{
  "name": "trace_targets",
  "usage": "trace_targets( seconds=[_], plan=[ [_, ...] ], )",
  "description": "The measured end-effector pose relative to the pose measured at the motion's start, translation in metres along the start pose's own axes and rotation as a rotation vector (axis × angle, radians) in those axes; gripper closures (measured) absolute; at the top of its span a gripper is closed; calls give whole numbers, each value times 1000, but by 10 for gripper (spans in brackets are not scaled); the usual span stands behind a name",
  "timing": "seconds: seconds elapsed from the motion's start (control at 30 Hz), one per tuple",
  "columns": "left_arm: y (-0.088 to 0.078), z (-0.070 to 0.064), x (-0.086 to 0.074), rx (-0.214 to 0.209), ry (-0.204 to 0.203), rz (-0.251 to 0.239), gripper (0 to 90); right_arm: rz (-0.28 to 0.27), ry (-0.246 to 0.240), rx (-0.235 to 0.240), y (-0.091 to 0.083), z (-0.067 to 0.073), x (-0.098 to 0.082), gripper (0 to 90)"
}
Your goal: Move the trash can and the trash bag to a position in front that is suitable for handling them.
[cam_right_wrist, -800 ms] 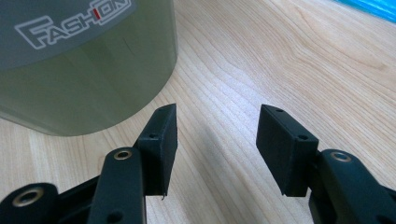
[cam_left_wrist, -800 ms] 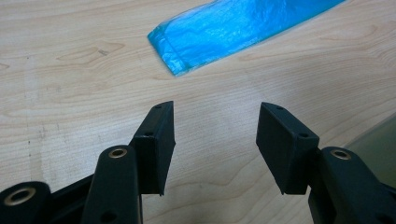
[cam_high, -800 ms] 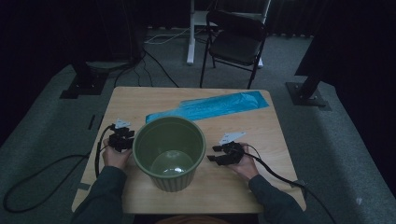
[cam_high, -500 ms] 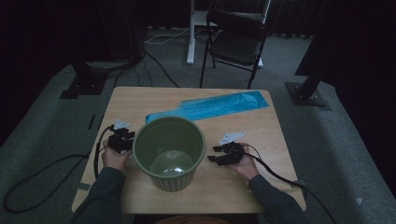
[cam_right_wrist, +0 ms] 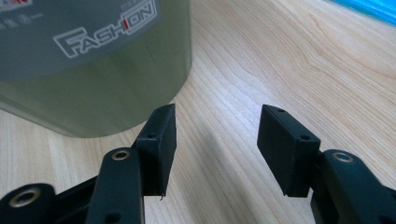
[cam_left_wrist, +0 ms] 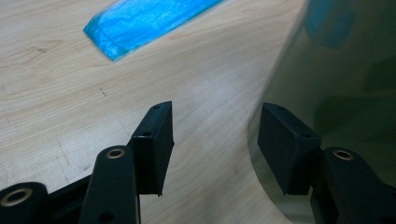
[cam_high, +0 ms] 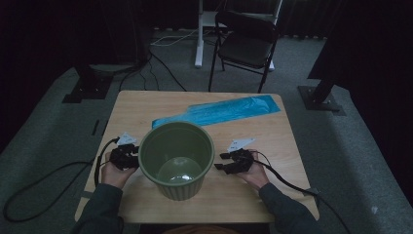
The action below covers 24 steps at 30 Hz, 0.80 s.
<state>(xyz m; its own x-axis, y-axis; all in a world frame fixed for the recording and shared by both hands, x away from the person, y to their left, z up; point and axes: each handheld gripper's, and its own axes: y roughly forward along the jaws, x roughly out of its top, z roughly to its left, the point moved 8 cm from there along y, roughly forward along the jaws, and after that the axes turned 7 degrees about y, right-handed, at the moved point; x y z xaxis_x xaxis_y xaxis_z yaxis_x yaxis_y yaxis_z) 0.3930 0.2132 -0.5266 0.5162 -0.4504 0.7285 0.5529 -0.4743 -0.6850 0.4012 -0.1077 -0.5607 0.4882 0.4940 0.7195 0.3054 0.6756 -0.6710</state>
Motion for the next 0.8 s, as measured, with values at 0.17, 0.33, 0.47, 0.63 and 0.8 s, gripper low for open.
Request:
trace_targets(
  seconds=[0.17,0.33,0.47,0.63,0.8],
  plan=[
    [-7,2,-10,-2,5,12,446,-9,-6,12,-2,3,1,465],
    [-17,2,-19,-24,20,-2,425,-15,-2,24,-7,5,2,462],
    [-25,-1,-24,-72,37,-22,420,-8,-5,26,-8,7,3,459],
    [-30,-9,-27,-127,67,-30,420,5,-46,26,-8,16,6,454],
    [-31,-19,-25,-171,106,-35,413,8,-57,35,-10,20,7,454]
  ],
)
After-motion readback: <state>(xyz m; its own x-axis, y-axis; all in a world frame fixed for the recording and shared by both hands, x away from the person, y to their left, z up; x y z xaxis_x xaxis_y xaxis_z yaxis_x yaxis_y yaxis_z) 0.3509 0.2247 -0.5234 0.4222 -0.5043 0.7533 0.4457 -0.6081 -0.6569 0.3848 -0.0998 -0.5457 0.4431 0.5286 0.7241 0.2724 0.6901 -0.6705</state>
